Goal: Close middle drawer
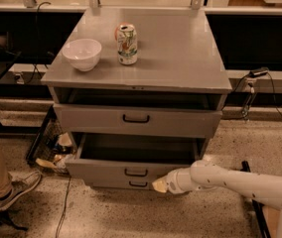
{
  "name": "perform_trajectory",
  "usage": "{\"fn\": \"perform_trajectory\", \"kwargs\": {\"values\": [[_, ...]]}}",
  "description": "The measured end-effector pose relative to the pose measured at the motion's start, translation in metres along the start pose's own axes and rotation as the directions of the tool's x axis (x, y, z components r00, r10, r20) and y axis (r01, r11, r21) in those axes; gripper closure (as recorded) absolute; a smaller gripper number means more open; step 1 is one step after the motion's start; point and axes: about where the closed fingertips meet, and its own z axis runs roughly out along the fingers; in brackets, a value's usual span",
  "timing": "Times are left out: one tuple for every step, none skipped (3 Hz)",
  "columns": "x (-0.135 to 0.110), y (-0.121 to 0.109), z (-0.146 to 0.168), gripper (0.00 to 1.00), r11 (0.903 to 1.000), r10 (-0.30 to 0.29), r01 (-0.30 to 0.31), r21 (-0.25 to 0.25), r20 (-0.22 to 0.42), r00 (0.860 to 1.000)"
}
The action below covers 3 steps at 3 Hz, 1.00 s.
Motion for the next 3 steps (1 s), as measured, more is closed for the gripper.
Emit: {"fn": "perform_trajectory", "kwargs": {"values": [[0.0, 0.0, 0.0, 1.0, 1.0, 0.0, 0.0, 0.0, 0.0, 1.0], [-0.001, -0.006, -0.001, 1.0, 0.9996, 0.002, -0.003, 0.027, 0.034, 0.999], [-0.008, -0.034, -0.012, 1.0, 0.9953, -0.007, -0.002, 0.097, 0.098, 0.995]]}}
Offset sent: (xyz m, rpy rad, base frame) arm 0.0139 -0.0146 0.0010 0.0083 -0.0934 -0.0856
